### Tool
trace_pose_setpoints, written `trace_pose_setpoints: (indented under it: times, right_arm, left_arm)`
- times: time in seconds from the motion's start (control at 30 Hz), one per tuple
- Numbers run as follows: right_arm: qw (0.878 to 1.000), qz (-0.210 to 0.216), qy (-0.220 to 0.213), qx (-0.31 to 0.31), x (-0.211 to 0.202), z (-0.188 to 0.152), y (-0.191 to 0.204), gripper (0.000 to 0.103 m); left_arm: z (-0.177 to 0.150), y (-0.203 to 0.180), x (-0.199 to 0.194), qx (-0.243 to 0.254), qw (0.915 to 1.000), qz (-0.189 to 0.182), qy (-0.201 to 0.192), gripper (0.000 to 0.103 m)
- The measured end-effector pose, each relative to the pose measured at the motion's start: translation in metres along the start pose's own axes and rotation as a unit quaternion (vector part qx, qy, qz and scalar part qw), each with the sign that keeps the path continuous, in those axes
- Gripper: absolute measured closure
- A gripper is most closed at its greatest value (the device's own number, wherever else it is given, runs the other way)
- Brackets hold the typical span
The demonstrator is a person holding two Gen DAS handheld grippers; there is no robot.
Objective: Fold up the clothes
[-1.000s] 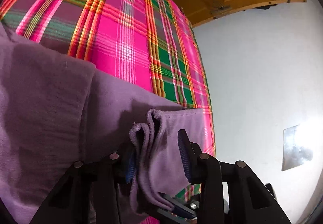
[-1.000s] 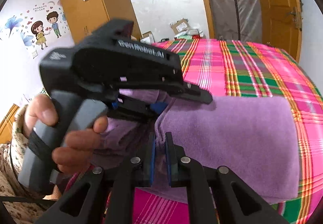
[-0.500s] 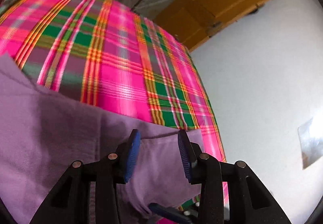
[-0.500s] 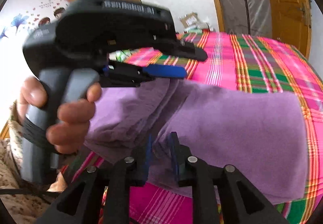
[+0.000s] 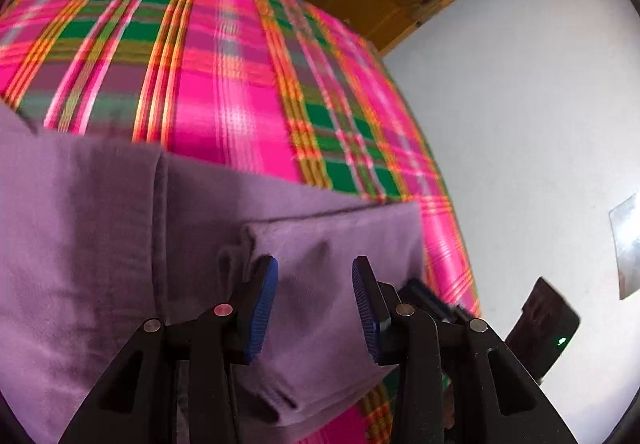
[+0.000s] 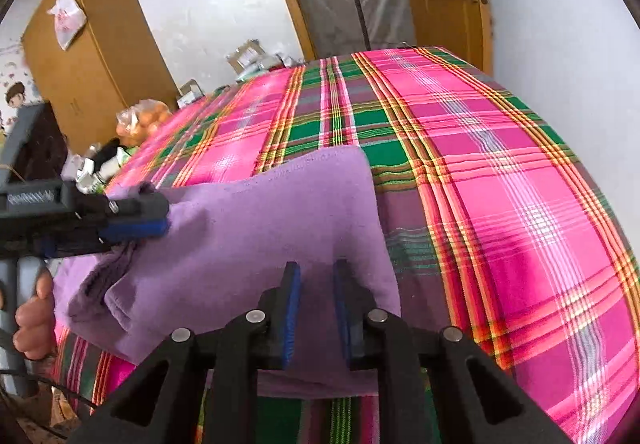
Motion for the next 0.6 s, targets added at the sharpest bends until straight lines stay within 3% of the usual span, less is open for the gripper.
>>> trace_pose_setpoints:
  times: [0.13,0.33,0.6]
  right_arm:
    - [1.0,0.01,0.008,-0.003,0.008,0.012,0.003,0.086]
    - [0.999,-0.009,-0.027,-0.016,0.006,0.045,0.005,0.086]
    - [0.999,-0.043,0.02,-0.017,0.046,0.053,-0.001,0.086]
  left_arm:
    - [-0.002,0.001,0.002,0.001,1.0,0.002,-0.001,0.064]
    - [-0.004,-0.003,0.005,0.005,0.9999,0.009,0.0,0.064]
    - [-0.008,-0.001,0.005,0.005,1.0,0.004,0.006,0.064]
Point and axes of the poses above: each gripper's, at about its wrist camera, not at the fingertips, and x roughly the way its jaws point, y to its left, z to its top, the point moved 2 cm from there along x, roughly the way its jaws point, and after that the axes turned 11 degrees about -z, right-handed, at the moved point
